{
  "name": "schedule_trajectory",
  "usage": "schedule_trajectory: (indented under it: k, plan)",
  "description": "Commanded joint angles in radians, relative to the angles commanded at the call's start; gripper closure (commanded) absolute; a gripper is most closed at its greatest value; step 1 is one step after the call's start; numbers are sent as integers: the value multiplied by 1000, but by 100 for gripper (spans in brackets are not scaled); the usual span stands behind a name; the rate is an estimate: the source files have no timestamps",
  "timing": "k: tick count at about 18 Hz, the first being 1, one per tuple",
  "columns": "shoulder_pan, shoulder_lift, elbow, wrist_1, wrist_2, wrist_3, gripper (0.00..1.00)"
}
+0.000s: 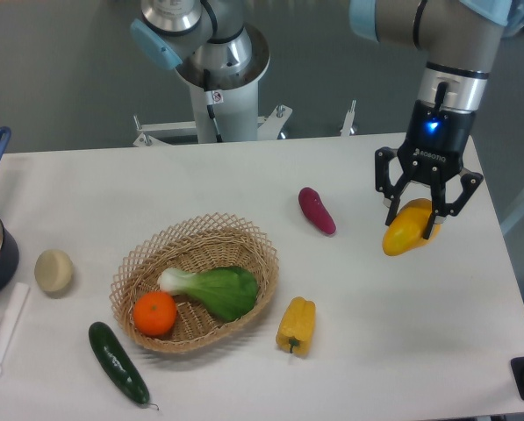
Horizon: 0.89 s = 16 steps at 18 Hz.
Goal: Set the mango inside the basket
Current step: 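Lift the yellow mango held in the gripper off the table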
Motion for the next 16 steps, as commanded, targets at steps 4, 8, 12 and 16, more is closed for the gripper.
schedule_trajectory:
  k: [4, 8, 12, 16]
  plan:
    - [-8, -5, 3, 2, 3, -61, 76]
    - [-21, -5, 0, 3, 5, -141, 76]
    - [-75, -5, -14, 3, 15, -193, 75]
    - [-179, -12, -18, 5, 70, -290, 75]
